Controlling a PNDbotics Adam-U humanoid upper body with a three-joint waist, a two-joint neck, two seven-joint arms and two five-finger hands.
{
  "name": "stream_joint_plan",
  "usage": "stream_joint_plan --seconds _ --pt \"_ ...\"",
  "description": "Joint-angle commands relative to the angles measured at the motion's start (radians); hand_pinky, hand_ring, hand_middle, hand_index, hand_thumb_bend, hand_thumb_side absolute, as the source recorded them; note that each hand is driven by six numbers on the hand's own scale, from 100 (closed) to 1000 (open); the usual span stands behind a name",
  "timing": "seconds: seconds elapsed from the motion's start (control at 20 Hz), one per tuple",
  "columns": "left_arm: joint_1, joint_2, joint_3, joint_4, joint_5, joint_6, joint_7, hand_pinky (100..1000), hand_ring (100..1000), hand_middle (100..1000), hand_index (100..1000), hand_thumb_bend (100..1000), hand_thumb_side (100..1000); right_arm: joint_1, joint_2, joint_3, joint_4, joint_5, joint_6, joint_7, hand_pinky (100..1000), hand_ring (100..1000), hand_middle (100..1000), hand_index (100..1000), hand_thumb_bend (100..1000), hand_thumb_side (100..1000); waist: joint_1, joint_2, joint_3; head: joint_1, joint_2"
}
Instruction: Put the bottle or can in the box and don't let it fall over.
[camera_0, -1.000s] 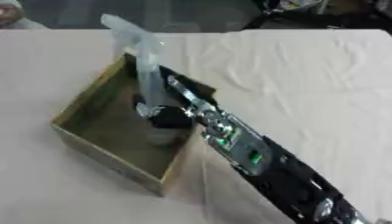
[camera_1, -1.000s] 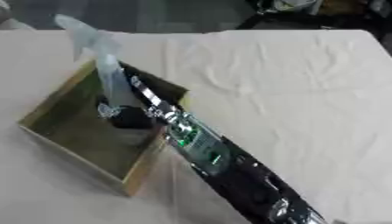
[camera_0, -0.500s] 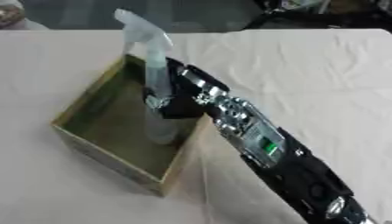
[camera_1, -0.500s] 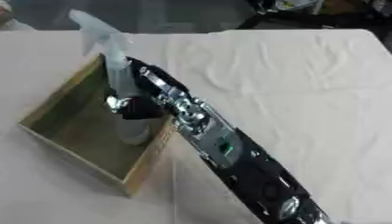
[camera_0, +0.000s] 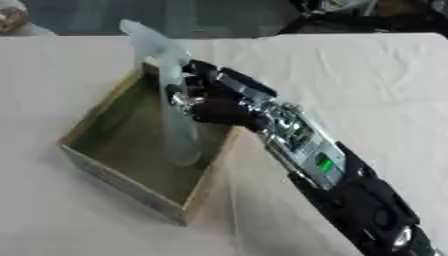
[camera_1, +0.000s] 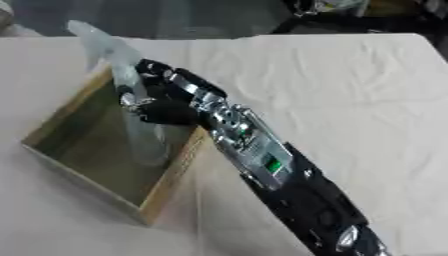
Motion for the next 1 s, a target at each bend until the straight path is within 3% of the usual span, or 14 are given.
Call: stream_joint_plan --seconds 0.05,0.8,0.9,0.95,1.0 --pt "-0.001 0.02 0.013 -0.017 -0.006 0.001 0.001 967 408 412 639 100 559 -0.007 -0.027 -0.015 -0.036 -0.013 0.007 0.01 983 1000 1000 1000 100 481 0.006 -0.024 -0.001 0.004 -0.016" --pt "0.005 0.024 0.016 -0.026 -0.014 0.003 0.0 965 407 416 638 100 561 0.029 -0.129 -0.028 -0.156 -0.076 0.075 -0.012 969 1000 996 1000 100 434 0.008 -0.035 -0.016 0.015 -0.019" --pt "0.006 0.025 0.015 -0.029 -0.016 0.002 -0.001 964 408 417 639 100 563 0.039 -0.147 -0.032 -0.173 -0.08 0.081 -0.016 958 1000 984 1000 100 355 0.01 -0.036 -0.02 0.017 -0.02" --pt "0.005 0.025 0.015 -0.031 -0.017 0.002 -0.001 964 408 417 639 100 563 0.044 -0.163 -0.036 -0.187 -0.08 0.082 -0.017 944 1000 976 1000 100 245 0.012 -0.037 -0.022 0.017 -0.02" --pt "0.005 0.024 0.014 -0.034 -0.018 0.002 -0.002 964 408 417 639 100 563 0.05 -0.18 -0.039 -0.202 -0.078 0.082 -0.016 944 1000 976 1000 100 245 0.013 -0.037 -0.023 0.018 -0.02"
